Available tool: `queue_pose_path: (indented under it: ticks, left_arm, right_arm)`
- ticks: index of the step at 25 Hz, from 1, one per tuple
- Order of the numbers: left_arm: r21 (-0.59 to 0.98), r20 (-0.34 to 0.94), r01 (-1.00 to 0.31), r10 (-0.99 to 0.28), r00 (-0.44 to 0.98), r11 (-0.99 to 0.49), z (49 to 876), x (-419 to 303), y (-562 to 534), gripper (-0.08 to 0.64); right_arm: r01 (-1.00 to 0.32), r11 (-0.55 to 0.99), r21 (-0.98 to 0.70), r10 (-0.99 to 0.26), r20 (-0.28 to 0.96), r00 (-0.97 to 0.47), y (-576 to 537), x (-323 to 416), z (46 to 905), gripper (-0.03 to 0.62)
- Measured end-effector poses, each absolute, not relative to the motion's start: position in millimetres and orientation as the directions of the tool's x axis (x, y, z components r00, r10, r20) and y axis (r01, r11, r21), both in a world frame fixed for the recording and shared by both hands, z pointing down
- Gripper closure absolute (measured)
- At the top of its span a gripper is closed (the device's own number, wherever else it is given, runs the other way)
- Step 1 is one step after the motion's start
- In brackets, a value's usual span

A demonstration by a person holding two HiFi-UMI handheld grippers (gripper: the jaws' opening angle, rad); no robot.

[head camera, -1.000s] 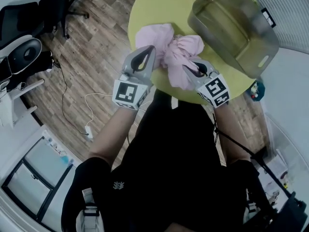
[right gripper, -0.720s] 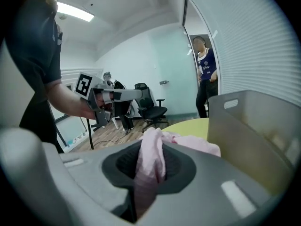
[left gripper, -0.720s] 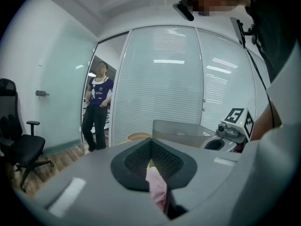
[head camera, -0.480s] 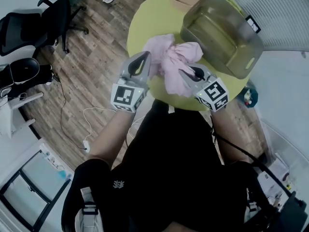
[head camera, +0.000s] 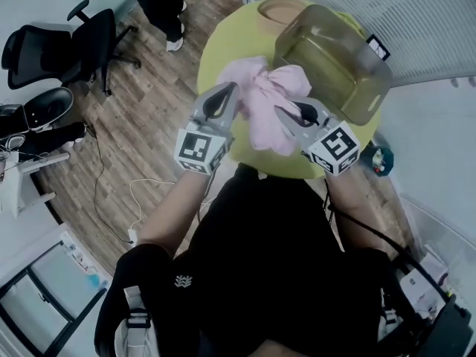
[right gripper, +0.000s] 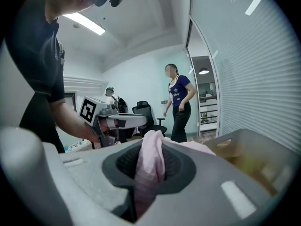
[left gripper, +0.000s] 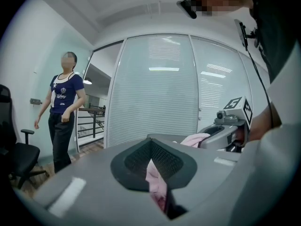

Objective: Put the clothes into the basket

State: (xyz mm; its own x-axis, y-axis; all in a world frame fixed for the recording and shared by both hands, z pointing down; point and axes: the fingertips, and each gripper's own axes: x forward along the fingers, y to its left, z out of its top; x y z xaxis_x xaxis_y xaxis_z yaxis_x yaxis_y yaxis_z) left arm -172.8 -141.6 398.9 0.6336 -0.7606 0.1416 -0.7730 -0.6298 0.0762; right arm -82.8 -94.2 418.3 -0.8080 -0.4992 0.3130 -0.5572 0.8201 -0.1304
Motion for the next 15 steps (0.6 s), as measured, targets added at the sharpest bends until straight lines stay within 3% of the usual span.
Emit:
queue_pose_path:
  ticks: [15]
  left_arm:
    - [0.023, 0.072, -0.796, -0.793, 0.605, -0.605, 339.0, -164.4, -160.5, 0.554]
  right_arm:
    - [-0.589, 0.806, -0.056, -0.573, 0.173, -0.801, -120.7, -46.6, 334.1, 0.529]
